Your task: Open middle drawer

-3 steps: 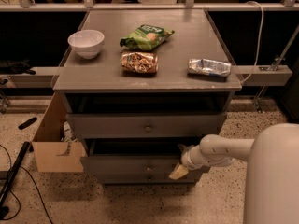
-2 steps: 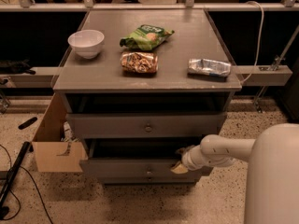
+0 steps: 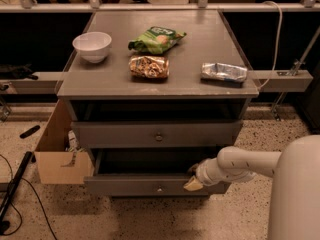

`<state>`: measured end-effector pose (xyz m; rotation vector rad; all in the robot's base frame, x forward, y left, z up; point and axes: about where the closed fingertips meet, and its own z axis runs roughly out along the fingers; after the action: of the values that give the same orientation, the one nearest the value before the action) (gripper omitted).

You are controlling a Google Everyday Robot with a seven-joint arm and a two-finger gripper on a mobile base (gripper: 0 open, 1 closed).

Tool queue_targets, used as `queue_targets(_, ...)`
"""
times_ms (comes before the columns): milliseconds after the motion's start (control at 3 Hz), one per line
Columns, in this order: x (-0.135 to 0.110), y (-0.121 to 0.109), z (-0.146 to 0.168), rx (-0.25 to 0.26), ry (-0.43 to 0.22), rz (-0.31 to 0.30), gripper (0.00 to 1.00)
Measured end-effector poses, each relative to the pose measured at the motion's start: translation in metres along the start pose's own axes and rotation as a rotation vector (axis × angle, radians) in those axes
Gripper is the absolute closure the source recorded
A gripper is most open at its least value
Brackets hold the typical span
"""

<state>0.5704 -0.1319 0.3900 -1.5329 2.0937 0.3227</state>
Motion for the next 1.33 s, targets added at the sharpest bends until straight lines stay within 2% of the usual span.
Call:
queue_targets(333, -0.001, 0.0, -0.002, 0.0, 0.0, 0.0, 1.0)
queue_targets(667, 0.004, 0.012, -0.007, -0.013, -0.003, 0.003, 1.0)
queue_targets(1333, 0.004, 0.012, -0.007, -0.013, -0.003, 0.003, 0.55)
